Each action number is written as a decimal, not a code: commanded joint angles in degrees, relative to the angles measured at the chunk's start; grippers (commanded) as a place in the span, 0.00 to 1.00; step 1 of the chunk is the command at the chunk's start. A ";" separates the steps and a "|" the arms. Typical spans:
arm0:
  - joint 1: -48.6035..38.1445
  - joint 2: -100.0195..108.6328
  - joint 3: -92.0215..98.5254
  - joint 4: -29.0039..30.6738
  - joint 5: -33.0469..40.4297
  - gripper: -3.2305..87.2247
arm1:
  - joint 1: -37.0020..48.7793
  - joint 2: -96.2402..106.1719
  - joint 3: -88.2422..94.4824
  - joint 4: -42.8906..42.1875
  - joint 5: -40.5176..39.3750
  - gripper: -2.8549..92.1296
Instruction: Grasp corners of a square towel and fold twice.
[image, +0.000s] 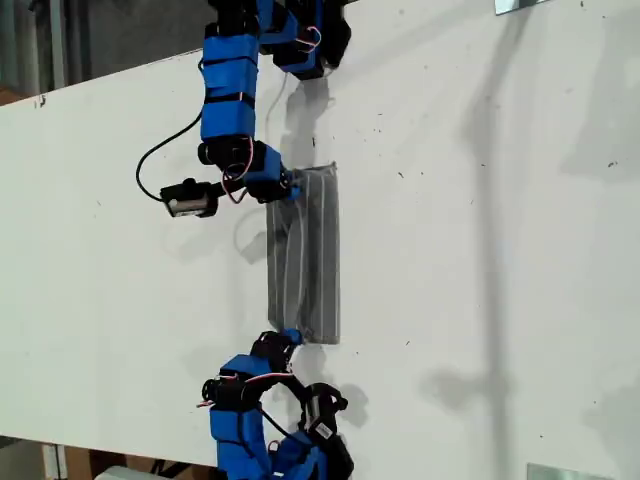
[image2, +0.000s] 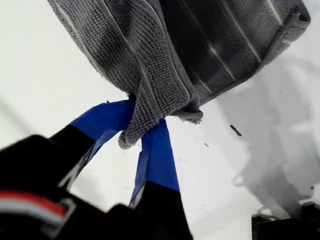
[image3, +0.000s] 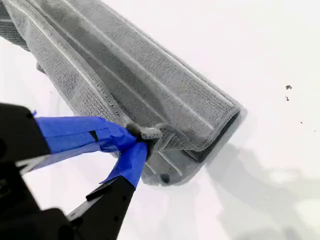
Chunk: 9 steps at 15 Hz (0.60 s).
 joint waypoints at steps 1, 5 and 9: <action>-6.86 2.11 1.58 -3.87 4.57 0.03 | 6.59 -2.11 -1.05 -1.49 -5.27 0.03; -16.87 -5.98 4.83 -10.28 11.16 0.03 | 13.80 -16.44 -5.19 -5.10 -11.87 0.03; -19.86 -12.92 4.48 -10.90 12.83 0.03 | 14.15 -17.58 -7.29 -3.60 -12.83 0.03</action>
